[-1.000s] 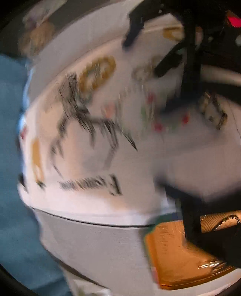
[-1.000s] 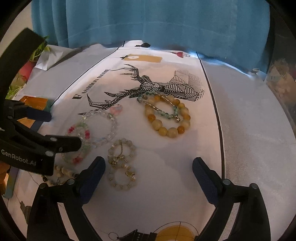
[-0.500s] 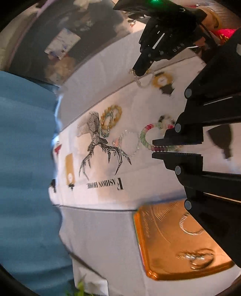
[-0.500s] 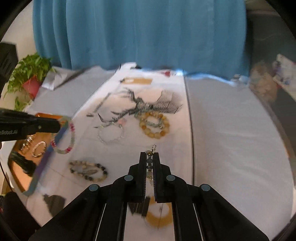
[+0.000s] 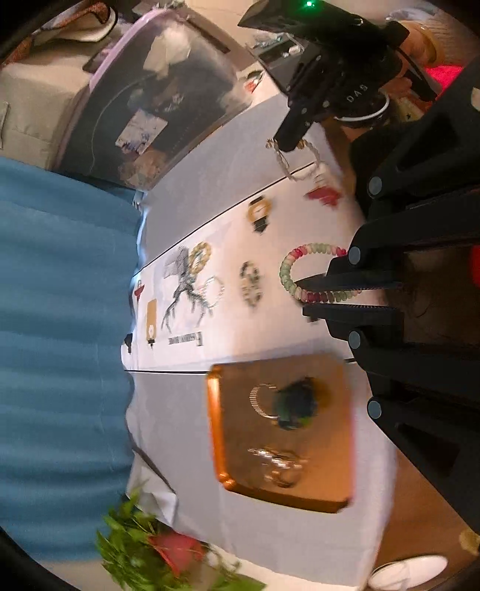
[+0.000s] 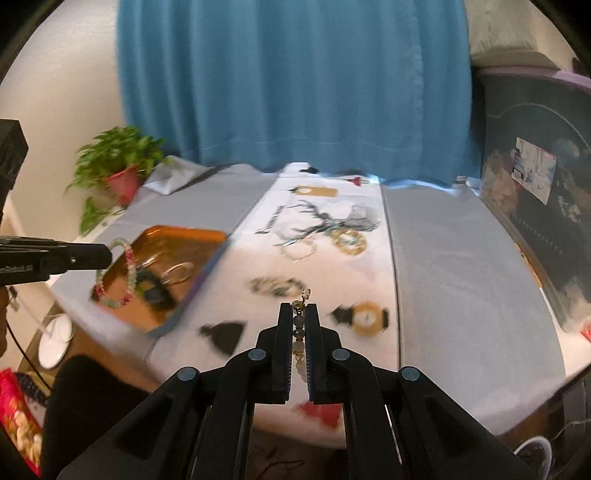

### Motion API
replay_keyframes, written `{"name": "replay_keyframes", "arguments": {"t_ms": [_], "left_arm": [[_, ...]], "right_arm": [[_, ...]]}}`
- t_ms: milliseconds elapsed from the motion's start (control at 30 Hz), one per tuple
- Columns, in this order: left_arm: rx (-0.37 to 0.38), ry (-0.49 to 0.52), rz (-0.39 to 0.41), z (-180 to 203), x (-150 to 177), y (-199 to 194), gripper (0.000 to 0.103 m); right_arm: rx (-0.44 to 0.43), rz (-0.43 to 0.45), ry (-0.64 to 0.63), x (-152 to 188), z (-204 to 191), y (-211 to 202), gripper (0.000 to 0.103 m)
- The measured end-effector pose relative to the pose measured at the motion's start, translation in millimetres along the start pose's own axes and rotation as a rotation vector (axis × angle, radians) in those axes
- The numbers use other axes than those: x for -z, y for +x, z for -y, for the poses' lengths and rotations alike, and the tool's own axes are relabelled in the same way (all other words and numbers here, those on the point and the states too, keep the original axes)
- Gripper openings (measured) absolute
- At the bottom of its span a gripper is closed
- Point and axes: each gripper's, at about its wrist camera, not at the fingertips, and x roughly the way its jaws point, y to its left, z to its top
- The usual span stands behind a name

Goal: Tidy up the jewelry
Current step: 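Lift the bead bracelet and gold chain off the runner toward the copper tray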

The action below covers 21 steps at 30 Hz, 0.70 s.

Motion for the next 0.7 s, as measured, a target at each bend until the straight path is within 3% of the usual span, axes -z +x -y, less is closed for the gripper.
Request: {"name": "replay_keyframes", "arguments": {"t_ms": [367,700], "left_arm": [[-0.044,-0.023,0.038,2,82,-64,0.004],[-0.037,-0.039,0.066,5,99,-84,0.004]], "right_arm": [[-0.087,-0.020,-0.056,64,-66,-78,0.006],[-0.167,-0.030,-0.088,86,-104,-99,0.006]]}}
